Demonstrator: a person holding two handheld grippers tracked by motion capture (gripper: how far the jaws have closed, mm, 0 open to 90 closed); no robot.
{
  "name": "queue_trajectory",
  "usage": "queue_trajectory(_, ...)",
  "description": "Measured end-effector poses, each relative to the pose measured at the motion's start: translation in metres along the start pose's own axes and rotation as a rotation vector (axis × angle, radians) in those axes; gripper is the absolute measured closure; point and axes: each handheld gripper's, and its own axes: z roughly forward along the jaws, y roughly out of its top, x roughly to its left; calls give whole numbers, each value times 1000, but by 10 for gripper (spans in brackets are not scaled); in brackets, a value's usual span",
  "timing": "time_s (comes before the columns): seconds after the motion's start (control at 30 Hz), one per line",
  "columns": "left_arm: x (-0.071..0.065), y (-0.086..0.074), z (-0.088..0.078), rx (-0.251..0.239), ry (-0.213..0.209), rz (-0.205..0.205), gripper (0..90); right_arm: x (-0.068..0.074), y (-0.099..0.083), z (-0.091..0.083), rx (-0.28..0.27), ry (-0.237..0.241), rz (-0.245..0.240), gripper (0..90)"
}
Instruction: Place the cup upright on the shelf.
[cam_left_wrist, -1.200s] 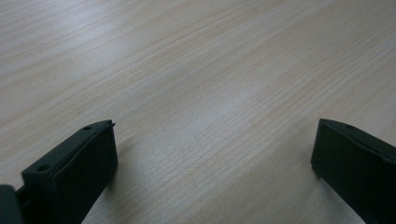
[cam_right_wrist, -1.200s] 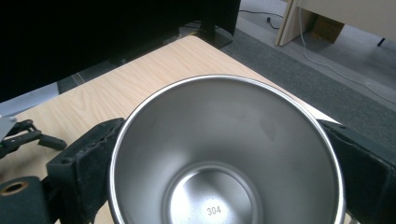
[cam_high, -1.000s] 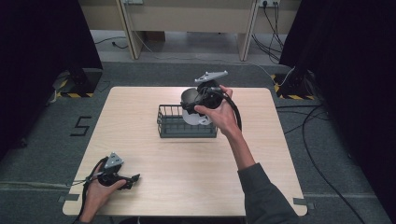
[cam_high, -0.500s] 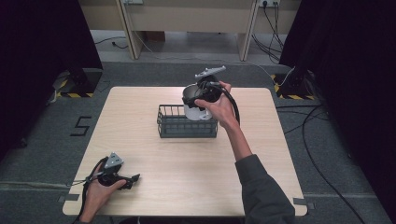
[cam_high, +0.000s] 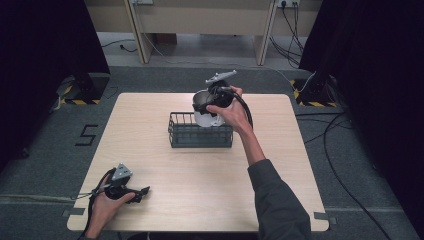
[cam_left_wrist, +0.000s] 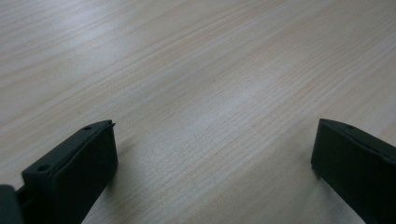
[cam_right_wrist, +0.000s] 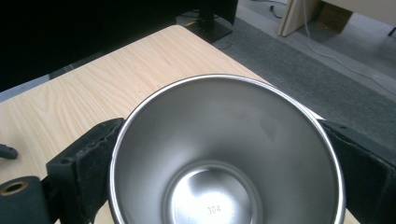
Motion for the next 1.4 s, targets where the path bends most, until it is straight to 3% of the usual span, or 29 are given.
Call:
queue_trajectory(0.27, 0, 0, 0, 0, 0, 0, 0, -8, -6, 13, 0, 40, -19, 62)
queue_trajectory(0.63, 0, 0, 0, 0, 1, 0, 0, -7, -8, 21, 7, 98, -71, 62)
queue_trajectory(0.97, 0, 0, 0, 1, 0, 1, 0, -10, -13, 31, 40, 145, -96, 62)
queue_trajectory(1.4, 0, 0, -1, 0, -1, 0, 0, -16, -18, 38, 35, 195, -100, 61)
